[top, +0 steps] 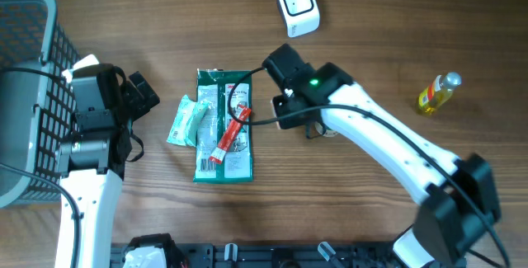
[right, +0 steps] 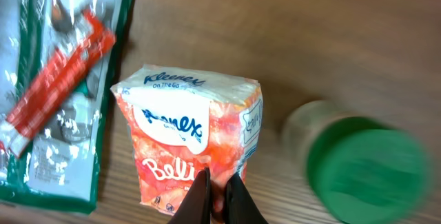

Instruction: Scan the item barcode

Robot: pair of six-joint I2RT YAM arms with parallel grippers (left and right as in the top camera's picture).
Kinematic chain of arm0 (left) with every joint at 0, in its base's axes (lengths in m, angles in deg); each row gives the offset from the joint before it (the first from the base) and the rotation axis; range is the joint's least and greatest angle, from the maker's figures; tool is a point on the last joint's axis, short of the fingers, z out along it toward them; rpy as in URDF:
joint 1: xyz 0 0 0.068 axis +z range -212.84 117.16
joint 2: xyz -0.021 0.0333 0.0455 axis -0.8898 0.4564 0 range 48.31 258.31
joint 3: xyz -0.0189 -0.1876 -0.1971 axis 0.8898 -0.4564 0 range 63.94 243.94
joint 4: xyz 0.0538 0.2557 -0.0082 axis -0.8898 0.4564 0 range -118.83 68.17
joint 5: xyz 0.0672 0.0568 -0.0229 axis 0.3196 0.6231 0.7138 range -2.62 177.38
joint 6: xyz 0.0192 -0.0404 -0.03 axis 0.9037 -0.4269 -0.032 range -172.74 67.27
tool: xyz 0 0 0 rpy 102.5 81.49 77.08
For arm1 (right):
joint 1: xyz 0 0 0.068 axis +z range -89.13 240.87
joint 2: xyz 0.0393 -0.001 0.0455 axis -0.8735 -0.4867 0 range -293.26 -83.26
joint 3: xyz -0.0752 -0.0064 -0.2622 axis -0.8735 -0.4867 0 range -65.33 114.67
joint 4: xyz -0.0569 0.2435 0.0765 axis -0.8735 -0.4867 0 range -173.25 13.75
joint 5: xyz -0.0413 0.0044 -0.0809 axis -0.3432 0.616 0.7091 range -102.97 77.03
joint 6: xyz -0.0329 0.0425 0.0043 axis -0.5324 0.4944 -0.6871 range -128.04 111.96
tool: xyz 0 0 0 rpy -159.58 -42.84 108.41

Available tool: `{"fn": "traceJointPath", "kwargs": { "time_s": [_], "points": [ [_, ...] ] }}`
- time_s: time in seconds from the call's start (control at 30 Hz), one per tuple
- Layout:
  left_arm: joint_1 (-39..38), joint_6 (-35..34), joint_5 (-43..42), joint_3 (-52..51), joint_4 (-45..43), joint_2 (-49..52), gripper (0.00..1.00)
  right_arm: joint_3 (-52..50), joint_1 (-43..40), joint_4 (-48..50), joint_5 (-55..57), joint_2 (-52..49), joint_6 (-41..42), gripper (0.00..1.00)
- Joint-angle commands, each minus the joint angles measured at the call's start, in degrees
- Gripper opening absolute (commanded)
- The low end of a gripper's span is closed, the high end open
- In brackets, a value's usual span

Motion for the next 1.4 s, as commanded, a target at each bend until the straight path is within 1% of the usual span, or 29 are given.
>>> {"fn": "traceJointPath", "kwargs": {
  "time_s": [0.0,0.1,0.17,0.23,0.3,0.37,0.43,0.53,0.6,0.7,0.83,0.97,1.03,1.13,1.17,1.27,1.37],
  "points": [
    [0.22,0.5,0.72,0.48,-0.02,-0.11,1.0,0.52,3.65,-0.57,12.87,-0.31,0.02,0.04],
    [0.22,0.5,0.72,0.48,-0.02,-0.11,1.0,0.04,10.23,0.02,26.25,-3.8,0.48,0.04],
    [0.22,0.5,0.72,0.48,-0.02,-0.11,1.0,0.04,13.75,1.75,30.86,-6.56,0.33,0.04],
    [0.22,0.5,0.72,0.48,-0.02,-0.11,1.0,0.04,17.68,4.28,39.78,-10.84,-3.02,0.04],
    [0.22,0.5,0.72,0.48,-0.02,-0.11,1.0,0.02,19.15,4.59,48.54,-14.38,-5.84,0.04],
    [0.22,0.5,0.72,0.48,-0.02,-0.11,1.0,0.02,19.19,5.53,52.41,-17.97,-12.04,0.04],
    [0.22,0.5,0.72,0.48,-0.02,-0.11,1.0,0.0,18.99,7.54,52.43,-20.31,-15.28,0.04],
    [0.22,0.5,0.72,0.48,-0.02,-0.11,1.0,0.0,18.99,11.08,51.93,-21.59,-15.21,0.04],
    [0.22,0.5,0.72,0.48,-0.02,-0.11,1.0,0.0,18.97,12.44,49.18,-21.68,-15.23,0.04],
    [0.22,0.5,0.72,0.48,-0.02,-0.11,1.0,-0.74,18.97,12.59,48.43,-21.7,-16.76,0.04],
    [0.22,0.5,0.72,0.48,-0.02,-0.11,1.0,-1.36,18.49,12.87,48.19,-21.79,-16.57,0.04],
    [0.22,0.5,0.72,0.48,-0.02,-0.11,1.0,-1.36,17.9,12.87,45.4,-21.79,-16.57,0.04],
    [0.22,0.5,0.72,0.48,-0.02,-0.11,1.0,-1.36,17.9,12.81,42.25,-21.79,-16.72,0.06],
    [0.2,0.5,0.72,0.48,-0.02,-0.11,1.0,-1.36,17.79,12.0,42.12,-21.79,-16.98,0.08],
    [0.22,0.5,0.72,0.48,-0.02,-0.11,1.0,-1.36,17.75,11.76,42.14,-21.79,-18.21,0.05],
    [0.22,0.5,0.72,0.48,-0.02,-0.11,1.0,-1.36,16.63,10.56,43.69,-21.79,-18.4,0.04],
    [0.22,0.5,0.72,0.48,-0.02,-0.11,1.0,-1.9,15.65,10.08,42.93,-21.79,-18.03,0.06]
  ]
}}
